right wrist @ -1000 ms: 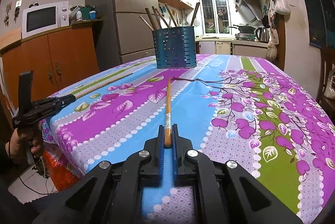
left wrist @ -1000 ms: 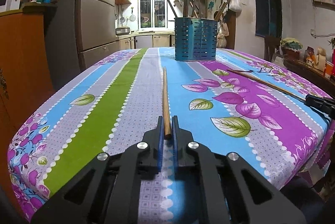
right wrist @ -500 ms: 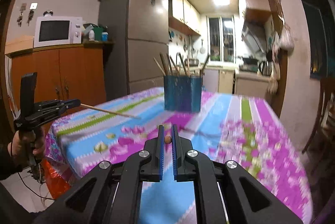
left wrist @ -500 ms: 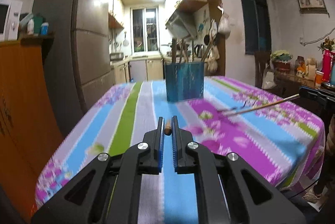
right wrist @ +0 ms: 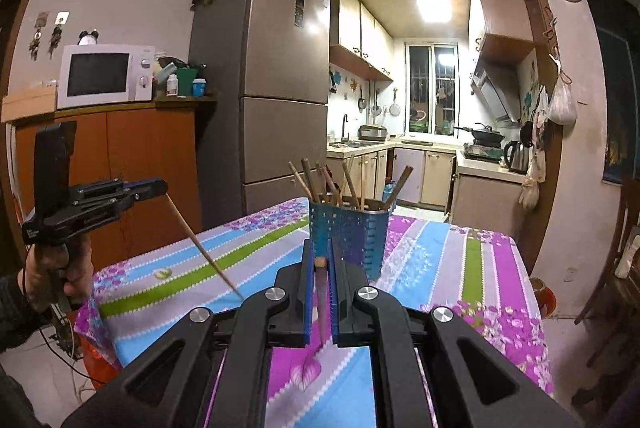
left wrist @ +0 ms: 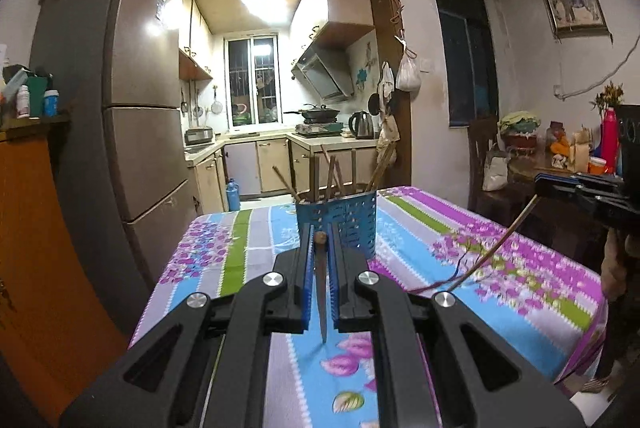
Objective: Organize utensils
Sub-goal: 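Raise both held chopsticks upright and carry them above the blue holder, then drop the chopstick into the holder with the left gripper while the right gripper releases its own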
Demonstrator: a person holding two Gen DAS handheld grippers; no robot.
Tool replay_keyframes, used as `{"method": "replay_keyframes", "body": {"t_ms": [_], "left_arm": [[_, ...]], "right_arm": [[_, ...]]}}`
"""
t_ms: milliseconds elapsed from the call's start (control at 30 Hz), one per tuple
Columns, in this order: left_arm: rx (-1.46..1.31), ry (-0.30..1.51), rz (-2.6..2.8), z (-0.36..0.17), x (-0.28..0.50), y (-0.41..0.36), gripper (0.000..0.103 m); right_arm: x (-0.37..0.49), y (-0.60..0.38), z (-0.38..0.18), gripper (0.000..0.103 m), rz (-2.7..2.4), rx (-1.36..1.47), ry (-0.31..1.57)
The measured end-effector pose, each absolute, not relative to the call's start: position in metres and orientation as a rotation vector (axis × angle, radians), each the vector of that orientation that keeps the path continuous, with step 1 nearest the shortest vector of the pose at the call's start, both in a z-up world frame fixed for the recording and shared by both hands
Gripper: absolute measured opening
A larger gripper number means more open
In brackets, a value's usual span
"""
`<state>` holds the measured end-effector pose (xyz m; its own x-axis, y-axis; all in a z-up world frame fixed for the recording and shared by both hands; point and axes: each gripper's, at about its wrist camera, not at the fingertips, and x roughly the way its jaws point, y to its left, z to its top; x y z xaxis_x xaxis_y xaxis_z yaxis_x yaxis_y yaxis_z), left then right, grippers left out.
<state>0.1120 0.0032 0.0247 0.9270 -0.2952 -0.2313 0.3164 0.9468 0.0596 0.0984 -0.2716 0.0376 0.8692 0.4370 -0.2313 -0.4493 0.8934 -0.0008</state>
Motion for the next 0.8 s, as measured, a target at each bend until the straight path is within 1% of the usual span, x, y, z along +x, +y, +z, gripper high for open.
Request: {"method": "replay_keyframes", "body": {"t_ms": [200, 600, 800], "left_arm": [[0.096, 0.220, -0.335, 0.050, 0.130, -0.007, 0.005], [0.071, 0.195, -0.381, 0.100, 0.154, -0.011, 0.005], [0.068, 0.151, -0.370, 0.125, 0.178, -0.011, 0.005]], "right_arm": [[0.130, -0.267, 0.067, 0.008, 0.470, -0.028, 0.267], [0.165, -0.259, 0.130, 0.008, 0.488, -0.019, 0.259], [0.194, -0.255, 0.167, 0.008, 0.491, -0.019, 0.277]]}}
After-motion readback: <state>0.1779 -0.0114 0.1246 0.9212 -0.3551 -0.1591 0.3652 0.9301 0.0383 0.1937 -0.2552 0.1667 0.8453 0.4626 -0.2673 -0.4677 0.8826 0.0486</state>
